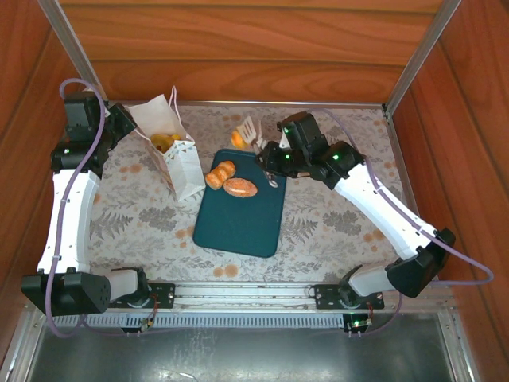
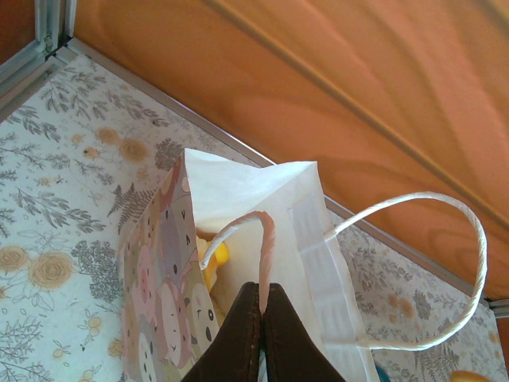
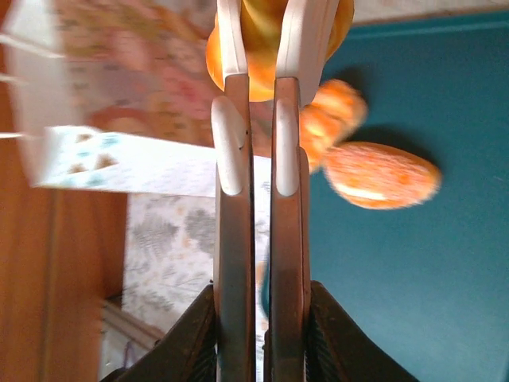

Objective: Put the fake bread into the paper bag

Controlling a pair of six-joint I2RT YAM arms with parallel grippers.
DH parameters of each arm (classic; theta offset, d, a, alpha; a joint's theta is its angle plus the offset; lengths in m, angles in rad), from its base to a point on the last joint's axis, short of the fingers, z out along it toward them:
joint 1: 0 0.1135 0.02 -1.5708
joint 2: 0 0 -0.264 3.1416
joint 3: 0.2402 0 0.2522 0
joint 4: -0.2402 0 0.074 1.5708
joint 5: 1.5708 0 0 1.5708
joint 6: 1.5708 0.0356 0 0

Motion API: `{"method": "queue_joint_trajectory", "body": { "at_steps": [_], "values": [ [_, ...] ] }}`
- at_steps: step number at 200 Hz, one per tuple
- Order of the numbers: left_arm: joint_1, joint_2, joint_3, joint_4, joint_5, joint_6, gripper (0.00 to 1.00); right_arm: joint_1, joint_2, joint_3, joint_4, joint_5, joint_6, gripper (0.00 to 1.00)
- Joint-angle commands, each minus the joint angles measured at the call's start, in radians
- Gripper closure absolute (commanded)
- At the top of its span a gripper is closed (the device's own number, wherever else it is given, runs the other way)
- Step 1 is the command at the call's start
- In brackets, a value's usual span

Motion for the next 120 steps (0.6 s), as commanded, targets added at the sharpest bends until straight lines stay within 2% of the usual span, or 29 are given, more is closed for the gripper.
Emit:
{"method": "queue_joint_trajectory", "body": {
  "at_steps": [1, 64, 120],
  "values": [
    [-0.008, -0.007, 0.001, 0.018, 0.001, -0.007, 1.00, 0.052, 0.008, 0.109, 0.061, -0.018, -0.040, 0.75],
    [-0.008, -0.005, 0.001, 0.019, 0.001, -0.009, 1.00, 0.193, 0.092, 0.320, 0.114, -0.054, -0.166, 0.73],
    [-0.008, -0.012, 0.000, 0.019, -0.001, -0.012, 1.00, 0.232, 0.195, 0.391, 0.192, -0.133, -0.257, 0.72]
  ]
}}
